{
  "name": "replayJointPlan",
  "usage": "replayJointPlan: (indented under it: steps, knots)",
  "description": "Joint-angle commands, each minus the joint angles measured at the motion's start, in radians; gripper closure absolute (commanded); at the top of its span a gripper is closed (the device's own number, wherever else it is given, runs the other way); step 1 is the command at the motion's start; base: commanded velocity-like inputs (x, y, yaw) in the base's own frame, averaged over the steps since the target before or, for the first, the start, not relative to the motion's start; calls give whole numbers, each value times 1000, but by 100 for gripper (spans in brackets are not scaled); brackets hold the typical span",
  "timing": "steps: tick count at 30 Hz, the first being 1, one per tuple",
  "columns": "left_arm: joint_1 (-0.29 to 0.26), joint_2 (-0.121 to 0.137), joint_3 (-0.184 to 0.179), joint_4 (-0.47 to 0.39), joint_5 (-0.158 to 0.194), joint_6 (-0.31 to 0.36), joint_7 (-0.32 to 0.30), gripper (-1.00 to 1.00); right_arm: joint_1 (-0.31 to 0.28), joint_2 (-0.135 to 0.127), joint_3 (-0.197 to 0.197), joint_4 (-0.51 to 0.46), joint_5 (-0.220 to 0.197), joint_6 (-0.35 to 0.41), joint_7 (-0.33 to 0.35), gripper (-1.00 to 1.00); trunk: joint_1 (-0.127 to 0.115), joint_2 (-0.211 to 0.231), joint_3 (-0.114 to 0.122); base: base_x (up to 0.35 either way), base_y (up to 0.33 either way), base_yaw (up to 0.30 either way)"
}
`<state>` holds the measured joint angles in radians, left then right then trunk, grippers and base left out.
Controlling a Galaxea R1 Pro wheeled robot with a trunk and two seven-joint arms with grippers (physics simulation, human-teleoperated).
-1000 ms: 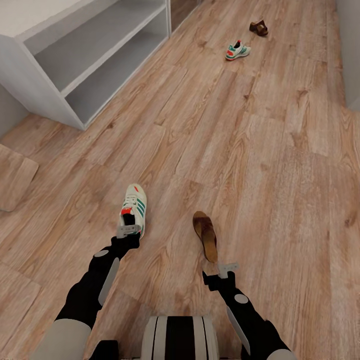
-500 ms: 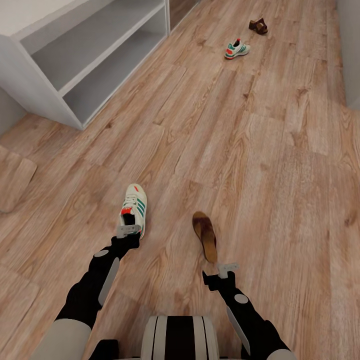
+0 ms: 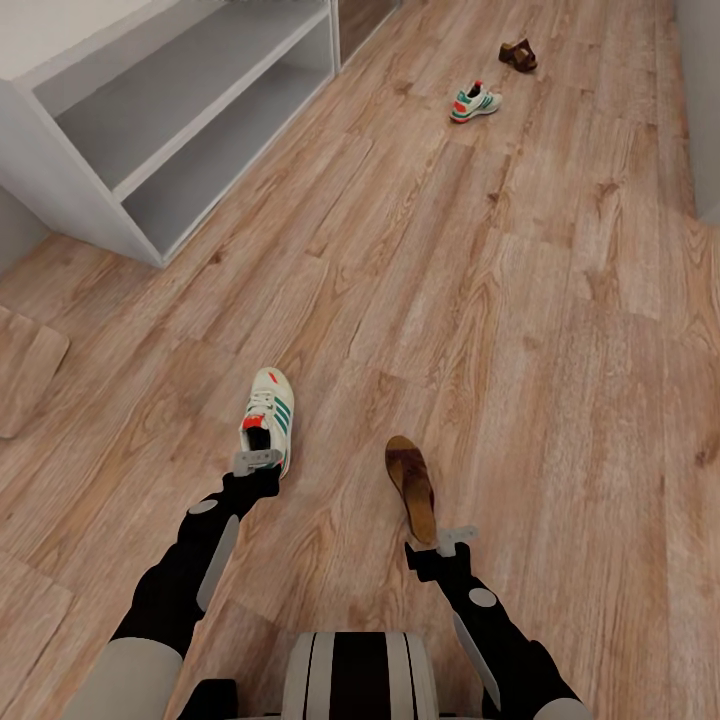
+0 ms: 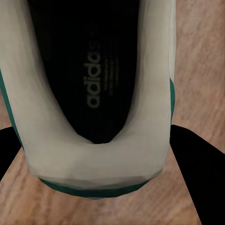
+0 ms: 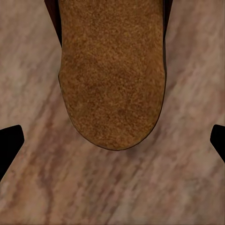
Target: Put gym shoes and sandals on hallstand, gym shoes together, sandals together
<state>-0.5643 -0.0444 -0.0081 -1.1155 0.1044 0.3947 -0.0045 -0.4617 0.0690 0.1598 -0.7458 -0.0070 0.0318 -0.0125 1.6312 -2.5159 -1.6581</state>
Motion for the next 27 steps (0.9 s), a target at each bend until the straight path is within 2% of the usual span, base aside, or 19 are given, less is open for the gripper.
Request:
replayJointPlan:
  steps: [1,12,23,27]
  knots:
    - [0,0,1,-1,10,6,0,100,0,0,1,-1,-1,3,-1,-100,0,0,-1,5,0,0]
    - [0,0,0,-1,10,5,0,100,0,-1,1,-1,-1,3,-1,-100,0,0,-1,84,0,0]
    - [0,0,1,-1,10,6,0,100,0,-1,1,-1,-1,3,-1,-100,0,0,-1,14,0,0]
    - [0,0,2,-2,10,6,0,100,0,-1,1,-1,-1,3,-1,-100,1,-1,-11,0,0,0]
